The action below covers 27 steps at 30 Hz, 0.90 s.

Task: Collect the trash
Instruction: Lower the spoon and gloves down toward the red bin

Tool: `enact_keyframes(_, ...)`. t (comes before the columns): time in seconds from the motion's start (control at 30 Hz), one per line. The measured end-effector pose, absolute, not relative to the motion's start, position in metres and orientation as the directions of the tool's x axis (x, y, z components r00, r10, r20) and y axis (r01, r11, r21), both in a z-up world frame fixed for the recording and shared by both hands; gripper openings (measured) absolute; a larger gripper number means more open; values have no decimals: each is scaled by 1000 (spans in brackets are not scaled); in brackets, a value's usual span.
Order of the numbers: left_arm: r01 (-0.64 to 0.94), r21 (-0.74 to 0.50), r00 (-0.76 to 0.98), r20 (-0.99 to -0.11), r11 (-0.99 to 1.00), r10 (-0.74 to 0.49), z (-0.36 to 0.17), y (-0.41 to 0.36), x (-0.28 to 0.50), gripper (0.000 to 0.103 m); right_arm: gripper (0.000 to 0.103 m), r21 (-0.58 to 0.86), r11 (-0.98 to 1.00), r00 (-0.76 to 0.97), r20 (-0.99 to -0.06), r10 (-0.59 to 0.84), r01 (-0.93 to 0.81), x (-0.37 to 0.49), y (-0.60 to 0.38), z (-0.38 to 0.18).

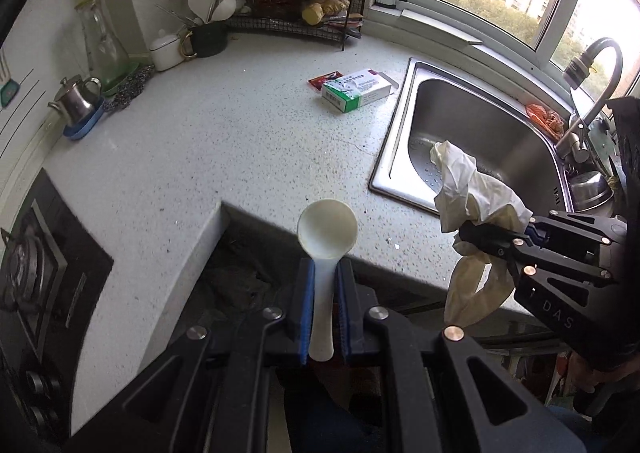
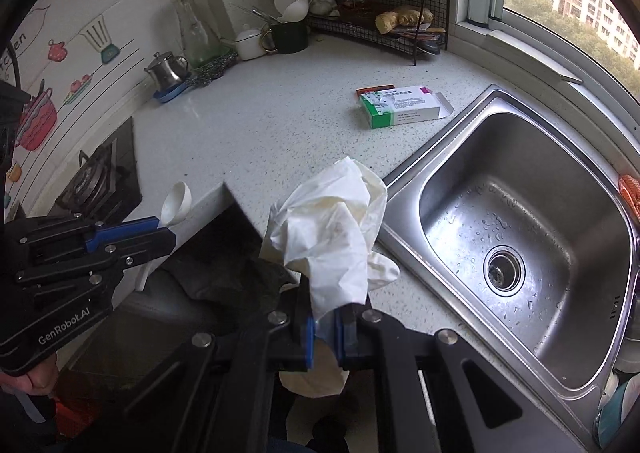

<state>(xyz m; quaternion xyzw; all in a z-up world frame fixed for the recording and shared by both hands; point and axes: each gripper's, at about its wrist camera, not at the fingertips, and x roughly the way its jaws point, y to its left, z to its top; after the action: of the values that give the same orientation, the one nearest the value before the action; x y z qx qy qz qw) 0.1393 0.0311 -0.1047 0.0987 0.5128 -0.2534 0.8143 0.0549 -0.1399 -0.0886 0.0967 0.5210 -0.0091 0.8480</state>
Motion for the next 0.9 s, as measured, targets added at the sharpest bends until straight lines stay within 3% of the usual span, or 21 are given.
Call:
enact_keyframes(0.47, 435, -96, 278, -931, 895, -235, -154, 59, 83, 10, 7, 171, 985, 385, -912, 144, 35, 14, -100, -118)
enact_keyframes(0.9, 412, -129, 122, -973, 902, -195, -286, 81, 76, 10, 7, 194, 981, 210, -960, 185, 23, 14, -63, -234)
